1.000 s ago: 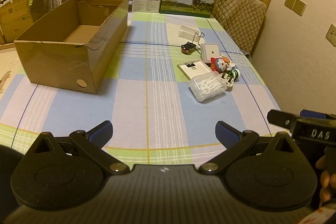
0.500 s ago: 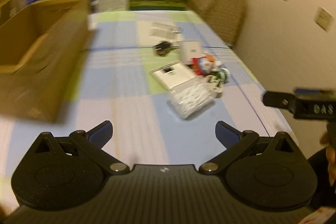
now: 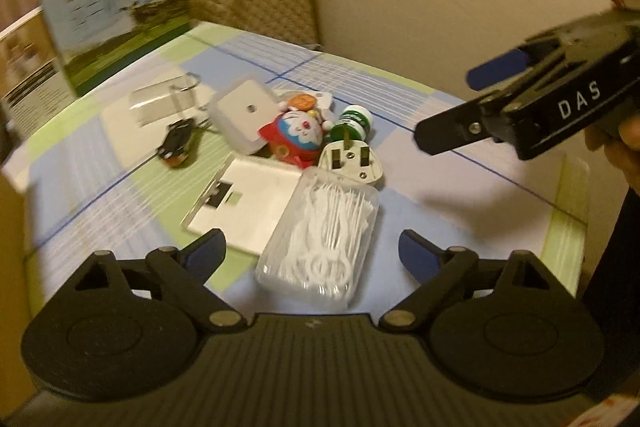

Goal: Organize rigid objects
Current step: 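Grasp the clear floss-pick box with the left tool while the right tool approaches the white plug, then lift the floss-pick box with the left tool while the right tool grasps the white plug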

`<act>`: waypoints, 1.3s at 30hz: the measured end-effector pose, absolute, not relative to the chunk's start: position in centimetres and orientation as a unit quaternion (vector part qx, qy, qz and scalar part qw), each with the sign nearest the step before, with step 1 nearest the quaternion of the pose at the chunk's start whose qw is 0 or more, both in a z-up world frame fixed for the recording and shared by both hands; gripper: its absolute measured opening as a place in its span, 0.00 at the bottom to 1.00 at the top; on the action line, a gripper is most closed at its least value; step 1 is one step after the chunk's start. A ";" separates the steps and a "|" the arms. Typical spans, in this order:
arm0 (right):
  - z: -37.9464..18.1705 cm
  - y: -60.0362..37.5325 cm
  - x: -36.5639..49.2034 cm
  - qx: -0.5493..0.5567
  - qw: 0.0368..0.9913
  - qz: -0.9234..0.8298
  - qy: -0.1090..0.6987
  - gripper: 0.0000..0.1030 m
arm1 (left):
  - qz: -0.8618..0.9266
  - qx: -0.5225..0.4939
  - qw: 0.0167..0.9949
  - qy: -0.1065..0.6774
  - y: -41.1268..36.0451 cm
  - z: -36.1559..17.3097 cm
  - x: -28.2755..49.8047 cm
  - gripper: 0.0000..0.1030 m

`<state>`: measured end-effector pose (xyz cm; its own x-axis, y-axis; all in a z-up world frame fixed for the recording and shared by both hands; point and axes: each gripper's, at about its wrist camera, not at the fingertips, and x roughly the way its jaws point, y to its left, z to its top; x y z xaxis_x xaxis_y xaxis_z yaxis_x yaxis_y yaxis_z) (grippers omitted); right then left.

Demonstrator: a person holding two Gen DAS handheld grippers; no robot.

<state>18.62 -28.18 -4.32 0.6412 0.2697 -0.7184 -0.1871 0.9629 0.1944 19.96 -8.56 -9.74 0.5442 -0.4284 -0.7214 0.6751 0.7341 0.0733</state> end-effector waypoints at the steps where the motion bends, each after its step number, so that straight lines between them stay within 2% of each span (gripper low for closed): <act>1: -4.5 -28.2 18.9 0.052 0.903 0.127 0.406 0.98 | -0.329 0.178 0.857 0.353 -8.8 -9.9 20.2 0.86; 6: -5.0 -28.3 19.6 0.052 0.901 0.123 0.413 0.97 | -0.353 0.212 0.844 0.344 -10.0 -10.5 21.2 0.83; 12: -5.5 -28.3 20.0 0.056 0.898 0.112 0.422 0.97 | -0.373 0.220 0.830 0.352 -10.5 -11.1 21.6 0.71; 17: -5.7 -28.0 20.2 0.049 0.897 0.108 0.425 0.97 | -0.359 0.224 0.832 0.358 -10.6 -11.5 21.7 0.53; 23: -6.0 -27.3 20.3 0.048 0.896 0.115 0.426 0.97 | -0.318 0.186 0.845 0.387 -8.9 -10.8 21.4 0.52; 30: -6.4 -24.9 20.5 0.043 0.903 0.115 0.412 0.96 | -0.181 0.090 0.884 0.421 -3.6 -9.7 19.2 0.52; 34: -7.1 -23.4 21.3 0.051 0.905 0.110 0.408 0.84 | -0.124 0.052 0.893 0.429 -1.4 -10.5 18.6 0.52; 39: -8.3 -22.3 22.4 0.050 0.907 0.082 0.410 0.76 | -0.108 0.011 0.896 0.431 -0.5 -10.7 19.6 0.51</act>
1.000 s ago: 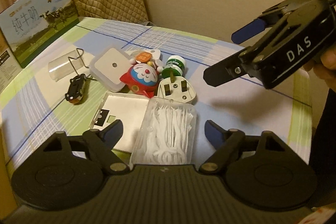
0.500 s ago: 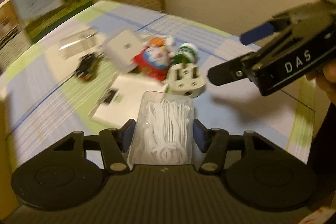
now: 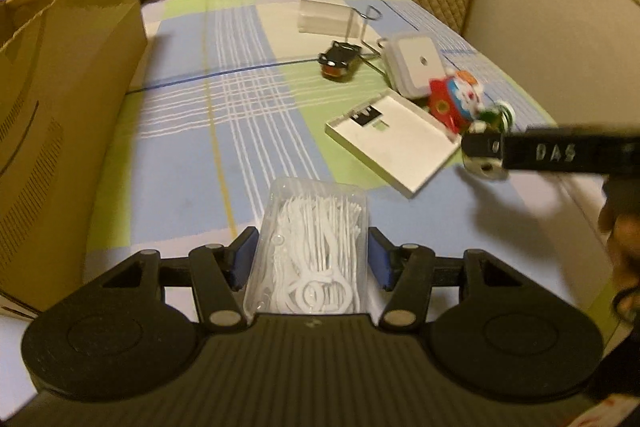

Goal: Organize rigid objects
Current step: 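Lift the floss-pick box with the left tool while the right tool grasps the white plug, then lower the floss-pick box into the cardboard box with the left tool while the right tool carries the plug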

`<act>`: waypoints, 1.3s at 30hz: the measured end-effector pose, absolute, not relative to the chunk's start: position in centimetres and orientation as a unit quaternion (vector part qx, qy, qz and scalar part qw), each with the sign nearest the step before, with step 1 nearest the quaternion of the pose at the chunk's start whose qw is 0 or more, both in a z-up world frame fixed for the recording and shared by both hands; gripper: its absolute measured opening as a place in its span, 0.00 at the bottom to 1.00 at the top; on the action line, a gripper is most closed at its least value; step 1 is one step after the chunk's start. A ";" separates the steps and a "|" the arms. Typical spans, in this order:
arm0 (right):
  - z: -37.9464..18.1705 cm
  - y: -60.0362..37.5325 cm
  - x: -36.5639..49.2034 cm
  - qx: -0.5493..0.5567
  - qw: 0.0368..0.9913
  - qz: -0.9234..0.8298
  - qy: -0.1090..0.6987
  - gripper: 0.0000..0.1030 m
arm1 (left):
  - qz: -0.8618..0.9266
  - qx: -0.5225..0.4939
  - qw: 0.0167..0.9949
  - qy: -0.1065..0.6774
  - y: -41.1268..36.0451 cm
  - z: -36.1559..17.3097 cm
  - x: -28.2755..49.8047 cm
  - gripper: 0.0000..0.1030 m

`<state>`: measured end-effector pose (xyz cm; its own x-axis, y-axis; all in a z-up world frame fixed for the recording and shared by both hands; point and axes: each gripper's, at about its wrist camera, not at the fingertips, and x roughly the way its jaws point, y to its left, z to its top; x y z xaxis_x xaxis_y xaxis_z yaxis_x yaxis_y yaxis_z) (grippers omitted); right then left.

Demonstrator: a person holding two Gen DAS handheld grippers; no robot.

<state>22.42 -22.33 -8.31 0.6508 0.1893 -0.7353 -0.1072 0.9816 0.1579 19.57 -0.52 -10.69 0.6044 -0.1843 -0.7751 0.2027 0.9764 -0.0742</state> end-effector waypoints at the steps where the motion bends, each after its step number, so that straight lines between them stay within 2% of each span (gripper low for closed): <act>1: -8.6 -22.2 22.6 0.052 0.906 0.079 0.413 0.74 | -0.105 0.008 0.896 0.431 -0.6 -10.7 19.7 0.51; 5: -9.7 -21.8 23.2 0.050 0.898 0.071 0.431 0.61 | -0.102 0.011 0.898 0.427 -0.9 -10.9 19.7 0.51; 7: -9.7 -21.8 23.2 0.052 0.899 0.065 0.429 0.58 | -0.102 0.014 0.897 0.430 -1.0 -11.1 19.7 0.51; 9: -9.7 -21.9 23.3 0.052 0.899 0.063 0.430 0.56 | -0.103 0.023 0.898 0.427 -1.2 -11.1 19.7 0.56; 10: -9.7 -21.9 23.3 0.052 0.900 0.061 0.429 0.54 | -0.103 0.029 0.899 0.424 -1.3 -11.0 19.7 0.62; 11: -9.7 -21.8 23.3 0.051 0.900 0.061 0.429 0.51 | -0.102 0.034 0.901 0.420 -1.4 -11.0 19.7 0.63; 23: -9.1 -21.3 22.2 0.042 0.902 0.062 0.425 0.48 | -0.111 0.055 0.899 0.421 -1.7 -11.2 19.8 0.62; 29: -8.6 -21.3 21.7 0.041 0.905 0.064 0.420 0.48 | -0.110 0.066 0.896 0.425 -2.0 -11.5 19.9 0.52; 39: -7.3 -20.5 20.9 0.033 0.912 0.078 0.402 0.48 | -0.114 0.063 0.899 0.419 -1.9 -10.4 19.7 0.50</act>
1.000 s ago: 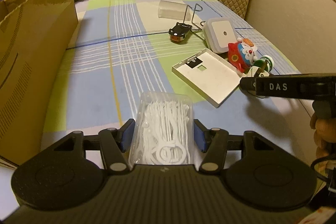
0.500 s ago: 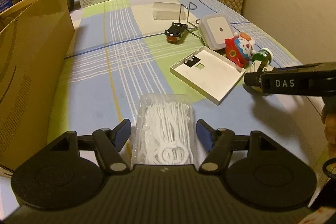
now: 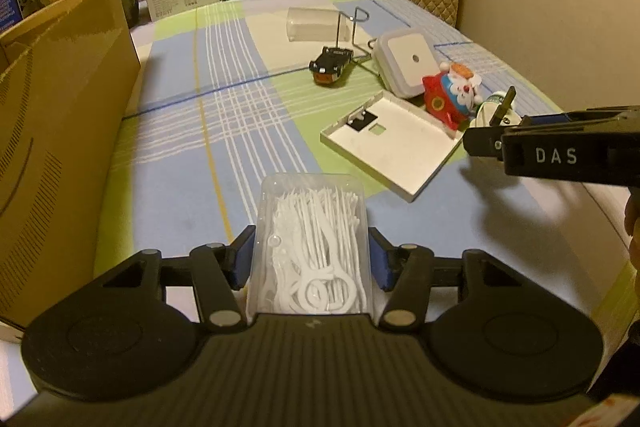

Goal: Organize rigid objects
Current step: 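Lower the floss-pick box into the cardboard box with the left tool while the right tool carries the plug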

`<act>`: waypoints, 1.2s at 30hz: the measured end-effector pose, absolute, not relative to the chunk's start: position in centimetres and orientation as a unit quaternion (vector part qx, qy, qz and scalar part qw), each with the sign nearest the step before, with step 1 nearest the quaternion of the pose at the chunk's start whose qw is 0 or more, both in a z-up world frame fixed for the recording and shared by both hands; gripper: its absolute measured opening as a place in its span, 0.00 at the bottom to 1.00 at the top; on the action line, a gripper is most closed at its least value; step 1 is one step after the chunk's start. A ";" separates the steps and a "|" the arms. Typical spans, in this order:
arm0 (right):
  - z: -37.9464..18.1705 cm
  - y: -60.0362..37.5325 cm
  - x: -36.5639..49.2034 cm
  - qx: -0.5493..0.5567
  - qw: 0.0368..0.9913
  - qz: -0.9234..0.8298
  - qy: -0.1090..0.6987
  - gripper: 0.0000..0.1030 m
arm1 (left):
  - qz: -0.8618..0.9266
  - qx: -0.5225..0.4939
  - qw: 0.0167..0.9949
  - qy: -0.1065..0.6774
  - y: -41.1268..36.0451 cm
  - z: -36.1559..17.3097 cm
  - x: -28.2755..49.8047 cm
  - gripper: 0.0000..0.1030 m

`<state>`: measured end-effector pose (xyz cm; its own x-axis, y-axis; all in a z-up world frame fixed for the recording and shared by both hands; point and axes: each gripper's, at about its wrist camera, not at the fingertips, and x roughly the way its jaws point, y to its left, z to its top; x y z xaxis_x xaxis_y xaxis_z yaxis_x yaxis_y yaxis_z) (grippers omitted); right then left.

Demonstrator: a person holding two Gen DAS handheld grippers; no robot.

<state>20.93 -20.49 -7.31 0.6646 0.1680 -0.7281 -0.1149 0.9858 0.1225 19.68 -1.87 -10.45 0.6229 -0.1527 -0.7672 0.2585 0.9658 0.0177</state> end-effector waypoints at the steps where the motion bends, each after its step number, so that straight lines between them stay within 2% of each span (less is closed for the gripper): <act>1: -7.1 -20.4 20.8 0.033 0.913 0.079 0.399 0.48 | -0.115 0.061 0.899 0.418 -1.8 -10.3 19.7 0.50; 7: -5.1 -19.5 20.7 0.042 0.920 0.096 0.378 0.48 | -0.108 0.066 0.908 0.399 -1.1 -7.8 19.7 0.50; 13: -0.8 -16.8 21.0 0.044 0.929 0.143 0.338 0.48 | -0.087 0.049 0.930 0.354 1.5 -1.6 19.9 0.50; 21: 6.0 -9.0 21.5 0.035 0.913 0.270 0.304 0.48 | -0.033 0.062 0.940 0.335 11.1 5.8 19.3 0.50; 27: 7.2 -0.9 22.4 0.027 0.883 0.349 0.312 0.48 | 0.016 0.057 0.930 0.363 19.1 6.2 19.5 0.50; 36: 3.8 6.3 23.3 -0.016 0.858 0.380 0.345 0.48 | 0.018 0.043 0.924 0.380 23.6 3.6 19.2 0.50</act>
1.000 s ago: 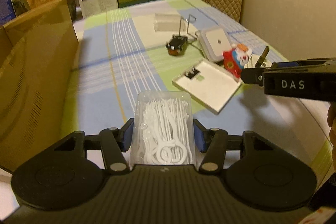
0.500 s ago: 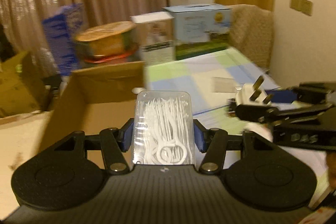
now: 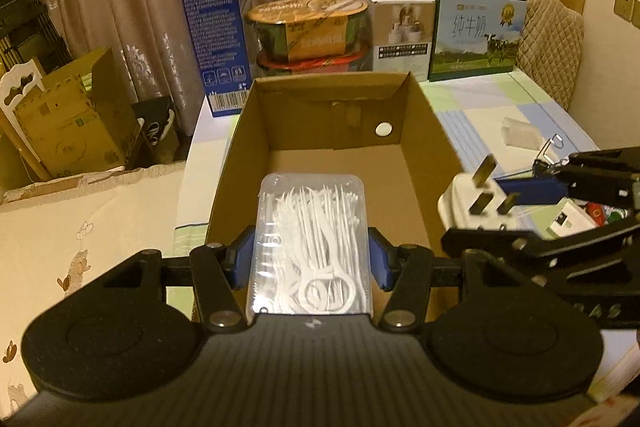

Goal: Organize rigid objects
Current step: 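Lower the floss-pick box into the cardboard box with the left tool while the right tool carries the plug, then open the right tool to drop the white plug into the cardboard box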

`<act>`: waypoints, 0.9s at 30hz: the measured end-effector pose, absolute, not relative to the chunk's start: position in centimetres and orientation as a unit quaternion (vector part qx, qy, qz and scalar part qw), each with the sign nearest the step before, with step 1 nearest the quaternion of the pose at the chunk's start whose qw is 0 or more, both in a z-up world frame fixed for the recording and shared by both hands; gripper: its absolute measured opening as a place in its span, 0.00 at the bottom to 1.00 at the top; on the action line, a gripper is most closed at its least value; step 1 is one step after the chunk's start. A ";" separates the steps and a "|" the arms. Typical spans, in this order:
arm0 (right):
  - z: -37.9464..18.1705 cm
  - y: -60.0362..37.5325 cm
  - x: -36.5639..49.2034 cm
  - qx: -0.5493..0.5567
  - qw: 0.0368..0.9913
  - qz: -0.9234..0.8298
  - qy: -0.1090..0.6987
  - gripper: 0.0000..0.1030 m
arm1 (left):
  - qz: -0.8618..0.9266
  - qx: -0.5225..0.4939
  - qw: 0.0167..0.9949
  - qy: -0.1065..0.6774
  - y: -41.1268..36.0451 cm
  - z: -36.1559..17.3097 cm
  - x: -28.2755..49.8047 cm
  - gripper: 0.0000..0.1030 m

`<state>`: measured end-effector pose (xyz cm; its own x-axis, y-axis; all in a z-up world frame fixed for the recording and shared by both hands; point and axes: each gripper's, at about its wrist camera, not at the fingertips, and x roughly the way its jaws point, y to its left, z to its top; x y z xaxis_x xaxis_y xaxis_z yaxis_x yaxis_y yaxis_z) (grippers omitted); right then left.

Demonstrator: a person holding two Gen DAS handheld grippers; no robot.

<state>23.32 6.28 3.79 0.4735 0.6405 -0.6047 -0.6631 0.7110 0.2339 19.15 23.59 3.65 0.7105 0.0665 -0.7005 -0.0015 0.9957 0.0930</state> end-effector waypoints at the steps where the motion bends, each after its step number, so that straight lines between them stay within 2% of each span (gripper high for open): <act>1: 3.4 6.7 23.4 -0.021 0.857 0.380 0.348 0.48 | 0.018 0.041 0.923 0.381 23.7 3.3 19.3 0.50; 17: 1.0 8.3 23.2 -0.059 0.852 0.379 0.357 0.48 | 0.022 0.023 0.920 0.391 25.8 0.4 21.0 0.51; 19: 0.9 8.3 23.3 -0.060 0.852 0.379 0.357 0.48 | 0.028 0.023 0.921 0.389 25.8 0.3 21.1 0.54; 27: 1.0 8.2 23.2 -0.058 0.852 0.378 0.357 0.48 | 0.035 0.021 0.926 0.376 26.3 1.6 20.5 0.54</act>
<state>23.21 8.23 1.04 0.4598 0.6025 -0.6524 -0.6854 0.7079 0.1706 20.48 26.27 1.57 0.7143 0.0804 -0.6952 -0.0485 0.9967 0.0655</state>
